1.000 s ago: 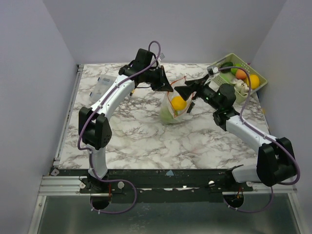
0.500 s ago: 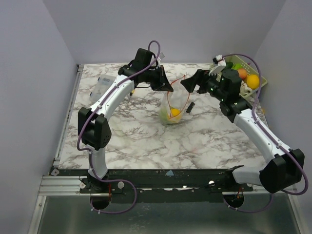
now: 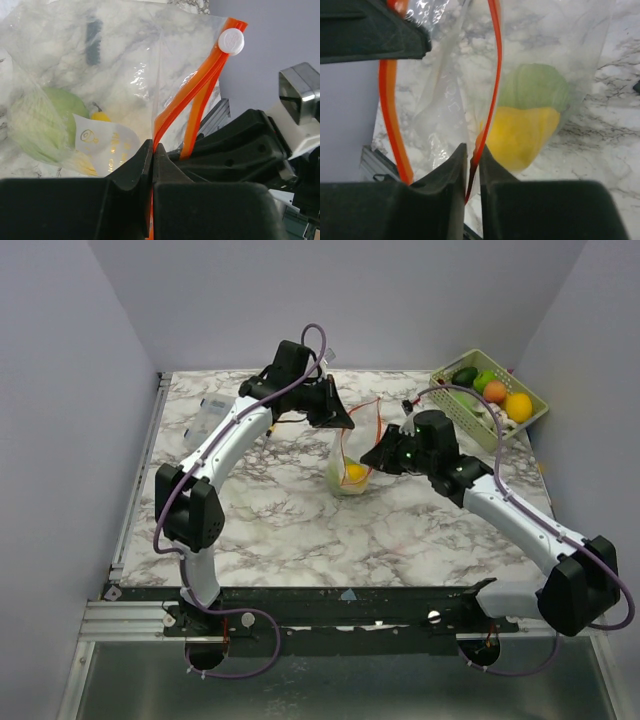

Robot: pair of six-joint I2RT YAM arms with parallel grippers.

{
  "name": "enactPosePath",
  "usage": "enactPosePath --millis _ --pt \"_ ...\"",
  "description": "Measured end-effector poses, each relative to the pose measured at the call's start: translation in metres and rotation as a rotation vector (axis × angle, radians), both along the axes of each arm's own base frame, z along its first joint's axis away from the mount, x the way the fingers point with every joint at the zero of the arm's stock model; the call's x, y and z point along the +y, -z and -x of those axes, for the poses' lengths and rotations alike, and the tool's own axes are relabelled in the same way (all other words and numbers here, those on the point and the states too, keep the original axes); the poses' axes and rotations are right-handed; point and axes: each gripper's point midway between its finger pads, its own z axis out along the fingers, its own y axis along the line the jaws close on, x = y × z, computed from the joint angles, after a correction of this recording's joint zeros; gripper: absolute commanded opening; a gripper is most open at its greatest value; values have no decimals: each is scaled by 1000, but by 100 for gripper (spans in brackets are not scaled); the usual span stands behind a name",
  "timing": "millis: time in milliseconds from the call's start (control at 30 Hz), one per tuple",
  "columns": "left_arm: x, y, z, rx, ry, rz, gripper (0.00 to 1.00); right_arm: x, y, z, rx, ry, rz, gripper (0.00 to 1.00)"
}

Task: Place the food in the zip-top bag and seal the zipper
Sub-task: Adjust the zipper food storage bag at the center of the board.

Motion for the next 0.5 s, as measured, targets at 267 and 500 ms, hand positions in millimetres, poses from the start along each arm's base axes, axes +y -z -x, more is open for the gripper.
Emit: enactPosePath --millis 267,500 --pt "16 -50 24 -82 -25 30 0 7 -56 -7 -32 11 -17 0" --pt "30 -81 37 -144 -84 92 0 5 -54 -2 -52 16 -41 0"
